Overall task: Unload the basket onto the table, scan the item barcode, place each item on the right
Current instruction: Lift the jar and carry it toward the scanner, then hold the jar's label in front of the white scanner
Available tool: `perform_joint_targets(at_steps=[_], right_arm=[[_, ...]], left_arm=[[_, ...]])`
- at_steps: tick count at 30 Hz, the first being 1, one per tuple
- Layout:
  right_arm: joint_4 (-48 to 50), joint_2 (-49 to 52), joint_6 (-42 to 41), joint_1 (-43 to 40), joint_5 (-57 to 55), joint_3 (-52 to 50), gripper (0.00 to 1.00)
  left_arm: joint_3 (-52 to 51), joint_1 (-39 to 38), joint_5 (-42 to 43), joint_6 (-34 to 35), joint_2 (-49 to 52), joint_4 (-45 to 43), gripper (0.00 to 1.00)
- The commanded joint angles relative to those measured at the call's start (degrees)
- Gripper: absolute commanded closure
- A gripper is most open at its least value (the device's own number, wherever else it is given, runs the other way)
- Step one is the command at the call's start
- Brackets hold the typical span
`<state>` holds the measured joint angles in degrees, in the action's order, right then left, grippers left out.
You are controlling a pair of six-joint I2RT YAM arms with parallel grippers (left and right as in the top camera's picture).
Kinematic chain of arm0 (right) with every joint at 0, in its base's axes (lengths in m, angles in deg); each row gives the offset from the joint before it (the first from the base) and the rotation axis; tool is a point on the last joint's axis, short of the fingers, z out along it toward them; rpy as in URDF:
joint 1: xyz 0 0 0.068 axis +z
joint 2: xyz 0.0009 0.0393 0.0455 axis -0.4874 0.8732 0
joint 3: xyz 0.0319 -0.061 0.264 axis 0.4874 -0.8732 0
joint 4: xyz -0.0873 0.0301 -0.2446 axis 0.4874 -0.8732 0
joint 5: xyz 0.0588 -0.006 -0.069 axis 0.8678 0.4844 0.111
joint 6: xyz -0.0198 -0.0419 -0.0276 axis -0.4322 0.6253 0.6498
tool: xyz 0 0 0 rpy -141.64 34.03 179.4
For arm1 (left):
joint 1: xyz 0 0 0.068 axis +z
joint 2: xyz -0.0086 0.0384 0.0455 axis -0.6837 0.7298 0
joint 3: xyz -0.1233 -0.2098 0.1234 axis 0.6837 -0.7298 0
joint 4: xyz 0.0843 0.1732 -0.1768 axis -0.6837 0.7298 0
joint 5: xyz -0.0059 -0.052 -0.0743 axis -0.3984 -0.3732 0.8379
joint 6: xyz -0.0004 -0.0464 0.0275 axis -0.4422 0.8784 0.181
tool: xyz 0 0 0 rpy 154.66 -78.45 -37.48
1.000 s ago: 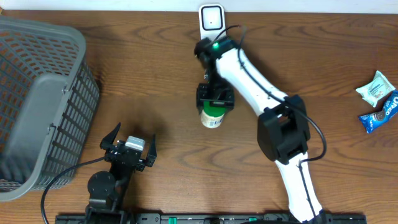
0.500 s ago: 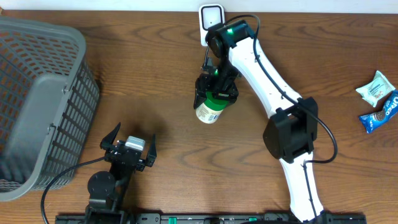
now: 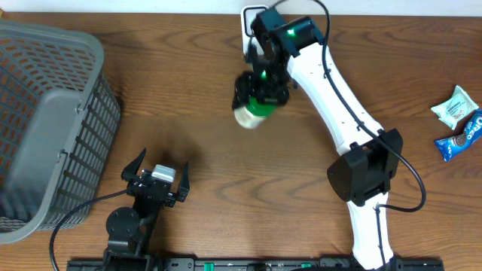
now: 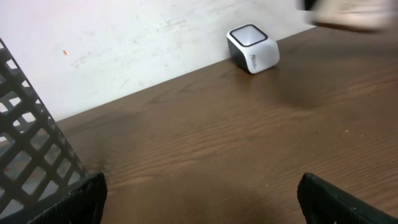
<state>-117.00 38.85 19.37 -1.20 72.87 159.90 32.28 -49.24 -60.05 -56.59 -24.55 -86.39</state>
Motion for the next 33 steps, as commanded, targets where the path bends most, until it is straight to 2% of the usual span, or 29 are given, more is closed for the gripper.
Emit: perform_joint_targets(at_steps=[1, 7, 14, 21, 25, 29, 33], right_arm=[[9.5, -2.2, -1.6, -0.4, -6.6, 2.5, 0.46], [28.3, -2.2, -0.4, -0.4, -19.1, 2.5, 0.49], [44.6, -0.7, 3.5, -0.8, -36.4, 0.4, 0.53], [59.1, 6.8, 11.5, -2.3, -38.2, -0.2, 0.5], [68.9, 12.0, 12.1, -2.8, -44.0, -0.2, 0.46], [78.6, 16.5, 15.8, -2.9, -44.2, -0.2, 0.47], [86.1, 19.4, 16.1, -2.6, -44.2, -0.2, 0.48]], left_arm=[[-1.7, 0.0, 0.5, -0.9, -0.1, 0.6, 0.02], [-1.7, 0.0, 0.5, -0.9, -0.1, 0.6, 0.02], [-1.7, 0.0, 0.5, -0.9, -0.1, 0.6, 0.02], [-1.7, 0.0, 0.5, -0.9, -0.1, 0.6, 0.02], [-1.7, 0.0, 0.5, -0.9, -0.1, 0.6, 0.02], [-1.7, 0.0, 0.5, -0.9, -0.1, 0.6, 0.02], [-1.7, 0.0, 0.5, -0.9, -0.1, 0.6, 0.02]])
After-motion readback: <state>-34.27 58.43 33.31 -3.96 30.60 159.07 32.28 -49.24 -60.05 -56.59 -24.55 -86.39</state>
